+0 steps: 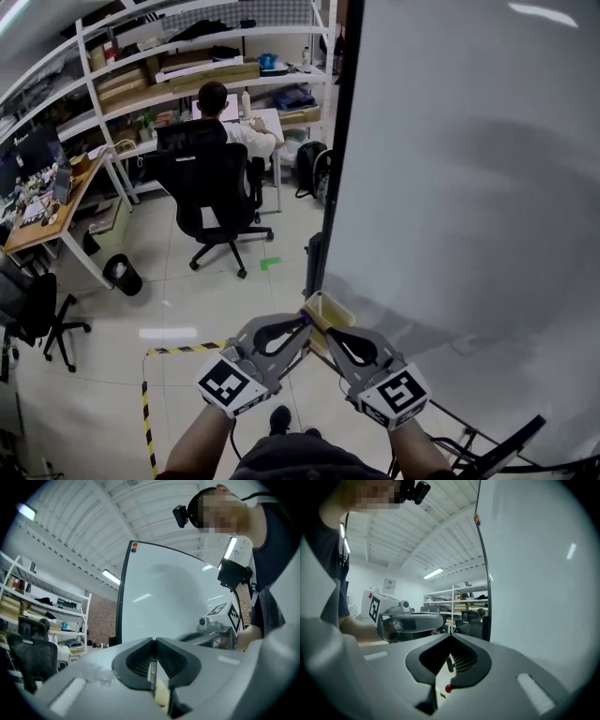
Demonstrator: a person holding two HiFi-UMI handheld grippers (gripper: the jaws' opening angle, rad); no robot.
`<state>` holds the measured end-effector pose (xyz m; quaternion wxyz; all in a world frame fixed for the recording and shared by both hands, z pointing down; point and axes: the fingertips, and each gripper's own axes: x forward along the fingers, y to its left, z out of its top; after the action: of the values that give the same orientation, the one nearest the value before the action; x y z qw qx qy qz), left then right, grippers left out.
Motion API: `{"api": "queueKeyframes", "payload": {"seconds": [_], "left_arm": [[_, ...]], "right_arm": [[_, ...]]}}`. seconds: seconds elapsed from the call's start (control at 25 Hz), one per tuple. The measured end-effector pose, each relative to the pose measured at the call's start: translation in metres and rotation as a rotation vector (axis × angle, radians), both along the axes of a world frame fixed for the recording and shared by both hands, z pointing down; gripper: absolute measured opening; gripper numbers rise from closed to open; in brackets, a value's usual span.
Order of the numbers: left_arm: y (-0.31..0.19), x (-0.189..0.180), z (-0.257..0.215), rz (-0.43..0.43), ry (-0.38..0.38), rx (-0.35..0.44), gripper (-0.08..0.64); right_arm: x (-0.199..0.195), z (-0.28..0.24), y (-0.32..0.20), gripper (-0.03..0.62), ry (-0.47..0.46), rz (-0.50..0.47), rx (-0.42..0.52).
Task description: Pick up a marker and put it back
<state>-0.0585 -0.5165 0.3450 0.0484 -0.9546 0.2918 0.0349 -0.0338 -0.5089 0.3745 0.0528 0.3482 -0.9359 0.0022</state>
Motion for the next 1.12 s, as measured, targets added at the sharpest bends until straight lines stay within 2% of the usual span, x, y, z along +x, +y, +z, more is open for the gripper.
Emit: {"api": "queueKeyframes", "payload": {"seconds": [0.28,0.36,0.6,0.84,1.12], "left_arm": [[0.046,-0.002,-0.046,-0.102,-0.055,0.137,0.026],[0.057,-0.005,-0.053,-0.129,-0.069,0.156,0.026],[0.078,-0.022,-0.052,-0.180,-0.042,0.137,0.026],[0.112,-0.037,-0.054,-0.195,-0.005,0.133,0.025],[0.194,-0.079,-0.041,-0.211,0.041,0.122,0.025]], "right_arm": [[0.001,-0.032,0.028,0.000,-0.017,-0.039,0.094],[0.000,-0.036,0.036,0.000,-0.023,-0.051,0.103],[-0.013,-0.026,0.055,0.000,-0.037,-0.078,0.084],[-0.020,-0.028,0.077,0.000,-0.034,-0.075,0.088],[-0.056,-0.021,0.151,0.000,-0.002,-0.076,0.093]]}}
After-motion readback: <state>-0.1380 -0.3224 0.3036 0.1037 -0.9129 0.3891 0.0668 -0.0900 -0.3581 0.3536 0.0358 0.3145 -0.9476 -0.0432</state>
